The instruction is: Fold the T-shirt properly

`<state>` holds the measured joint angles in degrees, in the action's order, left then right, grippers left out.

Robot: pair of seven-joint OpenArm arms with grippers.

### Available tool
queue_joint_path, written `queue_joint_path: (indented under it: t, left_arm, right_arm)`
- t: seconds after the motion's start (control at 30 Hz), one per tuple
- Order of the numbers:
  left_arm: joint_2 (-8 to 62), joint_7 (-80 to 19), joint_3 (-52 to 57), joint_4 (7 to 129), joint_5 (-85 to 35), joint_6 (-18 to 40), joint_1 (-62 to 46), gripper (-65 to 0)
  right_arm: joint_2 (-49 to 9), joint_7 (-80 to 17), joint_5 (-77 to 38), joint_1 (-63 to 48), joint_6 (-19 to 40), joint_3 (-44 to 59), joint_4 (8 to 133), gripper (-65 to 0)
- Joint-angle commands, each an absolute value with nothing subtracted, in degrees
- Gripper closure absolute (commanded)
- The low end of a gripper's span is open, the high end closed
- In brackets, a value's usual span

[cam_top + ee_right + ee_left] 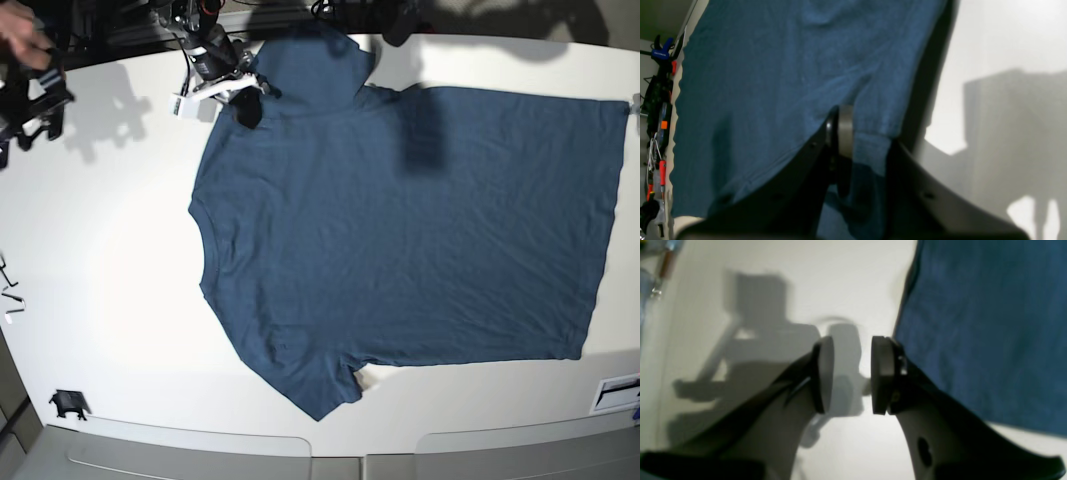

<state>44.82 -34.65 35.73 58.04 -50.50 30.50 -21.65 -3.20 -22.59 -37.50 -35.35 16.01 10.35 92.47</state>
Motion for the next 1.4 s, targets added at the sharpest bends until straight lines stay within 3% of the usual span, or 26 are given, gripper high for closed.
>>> queue_joint_path:
  t: [0.0, 0.17, 0.27, 0.57, 0.8, 1.37]
  left_arm:
    - [47.3, -34.9, 37.7, 55.6, -54.7, 32.5, -20.2, -17.1]
    - [49.5, -44.1, 43.7, 41.3, -71.0, 39.1, -15.9, -13.3]
    - [49.8, -47.2, 43.9, 37.0, -75.6, 40.0, -16.1, -13.3]
    - [45.2, -51.4, 43.9, 35.0, -77.6, 40.0, -16.2, -13.8]
    - [41.6, -53.1, 43.8, 35.0, -77.6, 40.0, -16.2, -20.8]
    - [39.7, -59.4, 43.8, 35.7, -77.7, 40.0, -16.2, -20.8]
  right_arm:
    - [-3.3, -23.6, -37.0, -35.9, 15.5, 10.5, 92.8, 0.0]
    - [-3.3, -23.6, -37.0, -35.9, 15.5, 10.5, 92.8, 0.0]
    - [-3.3, -23.6, -37.0, -35.9, 15.6, 10.5, 92.8, 0.0]
    - [-3.3, -23.6, -37.0, -35.9, 15.7, 10.5, 92.8, 0.0]
    - [-3.3, -23.6, -37.0, -35.9, 15.7, 10.5, 92.8, 0.0]
    - [-3.3, -23.9, -37.0, -35.9, 15.7, 10.5, 92.8, 0.0]
